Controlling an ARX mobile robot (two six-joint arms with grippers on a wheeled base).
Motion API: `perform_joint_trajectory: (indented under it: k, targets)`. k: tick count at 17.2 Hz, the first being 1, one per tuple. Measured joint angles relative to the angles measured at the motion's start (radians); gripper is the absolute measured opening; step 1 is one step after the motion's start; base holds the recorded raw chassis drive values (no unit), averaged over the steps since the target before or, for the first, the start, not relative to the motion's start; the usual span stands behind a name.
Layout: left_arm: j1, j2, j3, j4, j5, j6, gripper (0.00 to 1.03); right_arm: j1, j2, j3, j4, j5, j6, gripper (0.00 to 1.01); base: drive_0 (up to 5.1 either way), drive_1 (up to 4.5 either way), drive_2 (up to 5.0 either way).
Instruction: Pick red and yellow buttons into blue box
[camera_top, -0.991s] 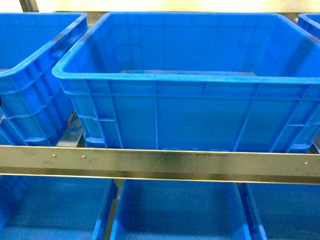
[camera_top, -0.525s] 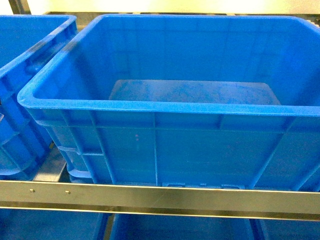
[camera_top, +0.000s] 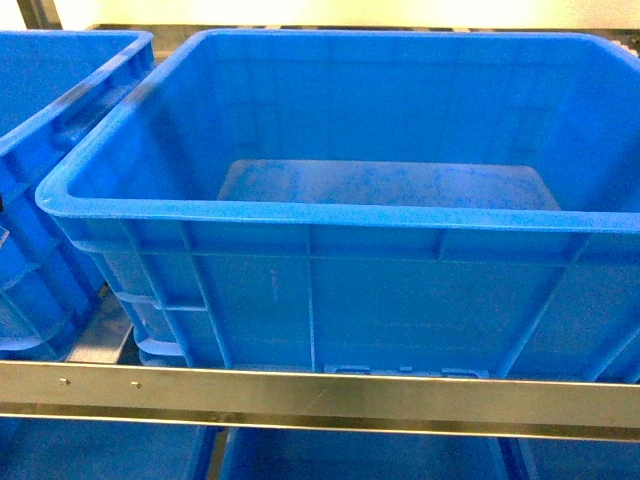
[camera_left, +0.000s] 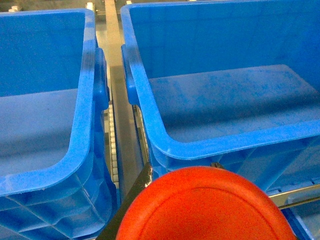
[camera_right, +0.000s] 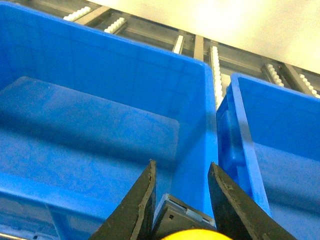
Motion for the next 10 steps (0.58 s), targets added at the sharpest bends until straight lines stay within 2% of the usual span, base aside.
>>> perform_joint_trajectory:
  k: [2, 4, 6, 8, 10]
  targets:
    - [0.0, 0.0, 0.0, 0.0, 0.0, 0.0, 0.25, 0.023, 0.089, 0.103, -0.033, -0.026, 0.0, 0.29, 0.0, 0.0, 0.0]
    - [0.0, 0.0, 0.0, 0.0, 0.0, 0.0, 0.25, 0.087, 0.2, 0.204, -0.085, -0.054, -0.027, 0.29, 0.0, 0.0, 0.0]
    - [0.0, 0.0, 0.0, 0.0, 0.0, 0.0, 0.25, 0.145, 0.327, 0.307, -0.064, -0.058, -0.034, 0.29, 0.0, 0.0, 0.0]
    - [0.0, 0.0, 0.0, 0.0, 0.0, 0.0, 0.25, 0.167, 0.449, 0.407, -0.052, -0.06, -0.039, 0.29, 0.0, 0.0, 0.0]
    - [0.0, 0.0, 0.0, 0.0, 0.0, 0.0, 0.25, 0.172, 0.6, 0.51, -0.127, -0.079, -0.031, 0.29, 0.0, 0.0, 0.0]
